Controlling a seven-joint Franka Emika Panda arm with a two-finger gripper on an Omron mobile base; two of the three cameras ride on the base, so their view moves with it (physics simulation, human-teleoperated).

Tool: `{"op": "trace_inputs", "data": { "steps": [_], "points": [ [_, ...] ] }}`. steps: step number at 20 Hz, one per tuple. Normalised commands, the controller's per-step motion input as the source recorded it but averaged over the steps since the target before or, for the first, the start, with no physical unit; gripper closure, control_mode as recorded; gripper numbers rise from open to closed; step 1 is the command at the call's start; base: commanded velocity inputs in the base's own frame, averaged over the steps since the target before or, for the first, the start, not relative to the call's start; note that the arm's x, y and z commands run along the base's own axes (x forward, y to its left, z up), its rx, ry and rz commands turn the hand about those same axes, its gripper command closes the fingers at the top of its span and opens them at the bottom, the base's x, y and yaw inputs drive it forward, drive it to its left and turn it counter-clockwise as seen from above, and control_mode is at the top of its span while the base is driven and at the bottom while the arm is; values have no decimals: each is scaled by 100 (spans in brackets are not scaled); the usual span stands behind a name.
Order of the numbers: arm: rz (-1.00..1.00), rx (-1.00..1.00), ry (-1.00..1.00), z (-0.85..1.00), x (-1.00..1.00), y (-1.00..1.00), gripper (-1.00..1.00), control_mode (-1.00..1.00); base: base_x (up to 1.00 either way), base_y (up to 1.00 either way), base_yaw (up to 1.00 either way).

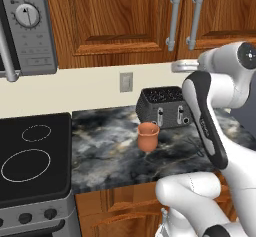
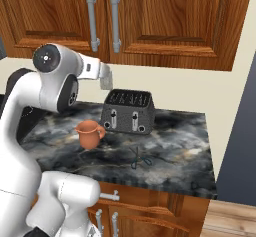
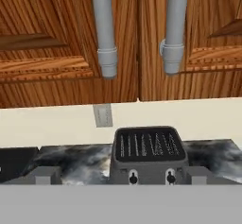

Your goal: Pick the pan from the cabinet and place it on the stove. Then turn on the stove burner for the pan.

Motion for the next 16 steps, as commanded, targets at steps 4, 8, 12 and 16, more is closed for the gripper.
{"op": "trace_inputs", "data": {
  "steps": [4, 8, 12, 16],
  "points": [
    [-5, 0, -30, 24, 0, -24, -100, -100, 0, 0, 0],
    [-4, 0, -28, 17, 0, -21, -100, -100, 0, 0, 0],
    [-4, 0, -12, 4, 5, -16, -100, -100, 0, 0, 0],
    [0, 0, -1, -1, 31, -13, -100, -100, 0, 0, 0]
  ]
}}
